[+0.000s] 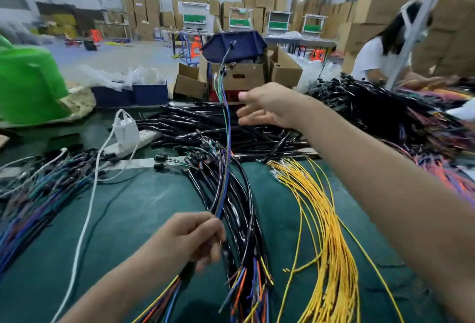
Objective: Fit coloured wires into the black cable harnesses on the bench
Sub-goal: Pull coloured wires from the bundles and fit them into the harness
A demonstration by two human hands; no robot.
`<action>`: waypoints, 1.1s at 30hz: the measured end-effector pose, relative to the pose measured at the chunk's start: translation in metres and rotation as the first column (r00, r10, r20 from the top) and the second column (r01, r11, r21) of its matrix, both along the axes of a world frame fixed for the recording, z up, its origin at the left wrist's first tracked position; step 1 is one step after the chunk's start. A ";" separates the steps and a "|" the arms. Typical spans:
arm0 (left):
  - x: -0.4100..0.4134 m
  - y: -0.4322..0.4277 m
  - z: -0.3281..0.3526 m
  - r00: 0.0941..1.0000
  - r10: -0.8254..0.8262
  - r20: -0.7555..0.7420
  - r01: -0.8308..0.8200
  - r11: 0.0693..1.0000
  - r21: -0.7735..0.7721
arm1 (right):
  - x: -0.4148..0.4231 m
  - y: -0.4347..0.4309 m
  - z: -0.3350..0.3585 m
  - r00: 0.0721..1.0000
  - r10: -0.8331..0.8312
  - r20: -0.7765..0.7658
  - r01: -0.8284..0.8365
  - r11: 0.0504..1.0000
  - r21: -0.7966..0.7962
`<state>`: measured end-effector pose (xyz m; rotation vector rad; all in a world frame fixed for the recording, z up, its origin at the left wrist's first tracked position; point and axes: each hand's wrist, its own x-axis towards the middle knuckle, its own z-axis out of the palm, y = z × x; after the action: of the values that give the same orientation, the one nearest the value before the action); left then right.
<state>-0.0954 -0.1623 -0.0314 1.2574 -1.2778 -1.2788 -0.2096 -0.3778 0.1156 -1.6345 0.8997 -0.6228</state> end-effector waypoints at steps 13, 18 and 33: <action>-0.029 -0.036 -0.037 0.992 0.011 -0.127 -0.005 0.999 0.046 | -0.123 0.012 -0.145 0.580 -0.161 -0.799 0.100 0.987 -0.127; -0.024 -0.035 -0.034 0.997 0.008 -0.081 -0.008 1.000 0.002 | -0.119 0.013 -0.142 0.590 -0.173 -0.789 0.157 0.983 -0.098; -0.026 -0.037 -0.039 0.945 0.031 -0.326 0.006 0.994 0.111 | -0.110 0.025 -0.083 0.992 -0.129 -0.016 0.128 0.946 0.299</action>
<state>-0.1217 -0.1992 -0.0703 1.0703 -0.9708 -1.4947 -0.3196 -0.3524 0.0322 -1.3099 1.0502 -0.5476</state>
